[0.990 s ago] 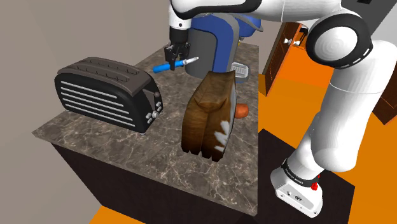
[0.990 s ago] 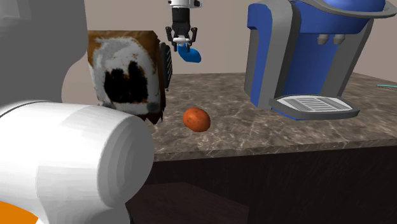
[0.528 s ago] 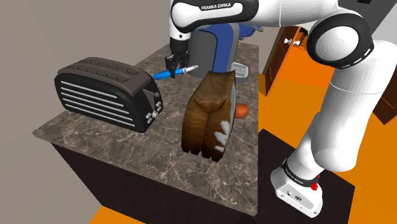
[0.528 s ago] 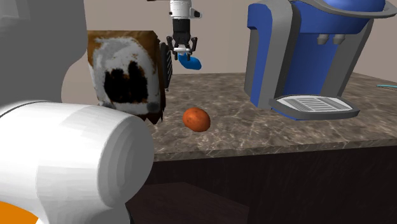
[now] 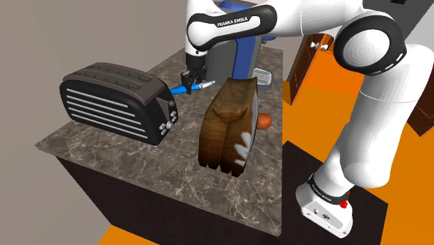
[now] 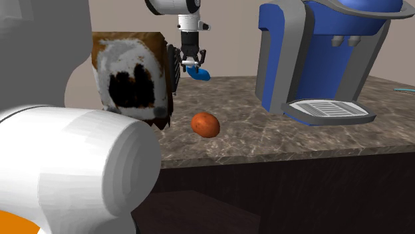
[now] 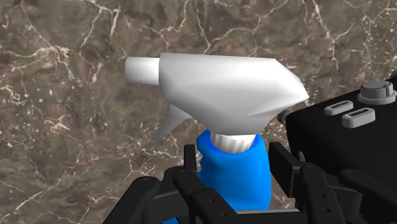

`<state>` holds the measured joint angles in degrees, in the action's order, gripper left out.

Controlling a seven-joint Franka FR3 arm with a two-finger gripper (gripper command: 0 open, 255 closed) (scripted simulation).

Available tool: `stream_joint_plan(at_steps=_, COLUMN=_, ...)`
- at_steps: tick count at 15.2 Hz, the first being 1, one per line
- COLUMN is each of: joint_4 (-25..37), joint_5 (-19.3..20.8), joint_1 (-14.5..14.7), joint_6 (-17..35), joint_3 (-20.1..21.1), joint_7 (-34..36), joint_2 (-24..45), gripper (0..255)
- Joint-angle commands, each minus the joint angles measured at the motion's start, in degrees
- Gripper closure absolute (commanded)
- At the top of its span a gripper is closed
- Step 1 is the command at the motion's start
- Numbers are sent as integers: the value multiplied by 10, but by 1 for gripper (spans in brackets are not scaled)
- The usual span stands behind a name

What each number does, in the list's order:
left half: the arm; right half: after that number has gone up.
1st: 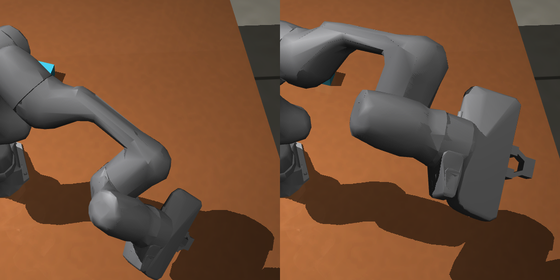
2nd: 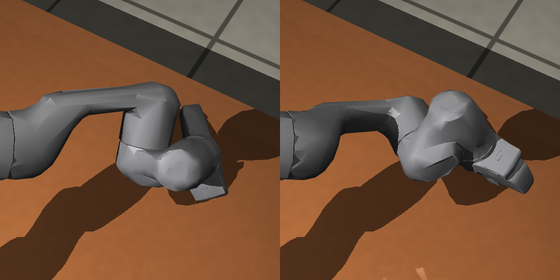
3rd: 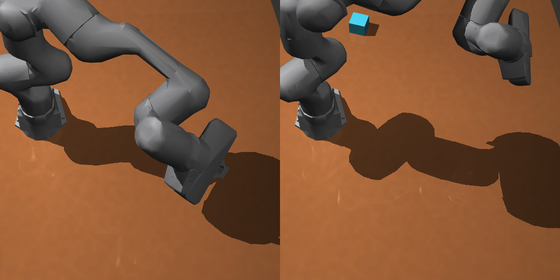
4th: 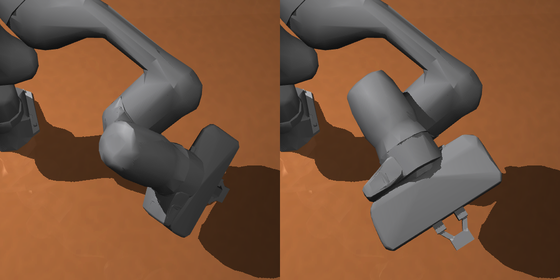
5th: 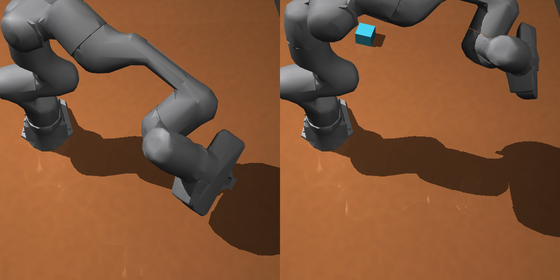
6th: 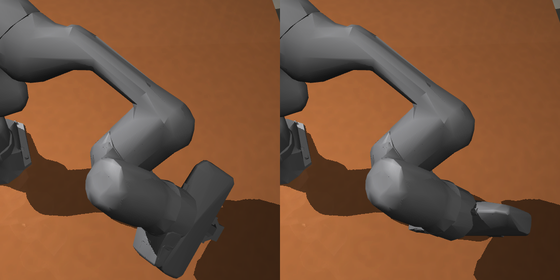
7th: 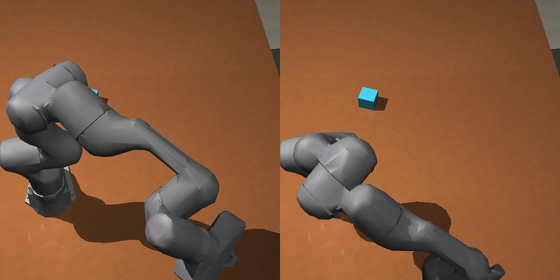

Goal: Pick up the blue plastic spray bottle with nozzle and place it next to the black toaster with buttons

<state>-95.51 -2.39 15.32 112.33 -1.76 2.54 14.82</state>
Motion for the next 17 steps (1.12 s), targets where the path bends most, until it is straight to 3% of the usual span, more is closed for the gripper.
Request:
stream_joint_plan(at_steps=1, joint_4=-8, joint_5=0, joint_1=0, joint_6=13, joint_3=0, joint_7=-1, joint_2=4, gripper=255)
stream_joint_plan(at_steps=17, joint_4=-78, joint_5=-4, joint_1=-1, joint_6=123, joint_3=1, joint_7=-6, joint_2=44, gripper=255)
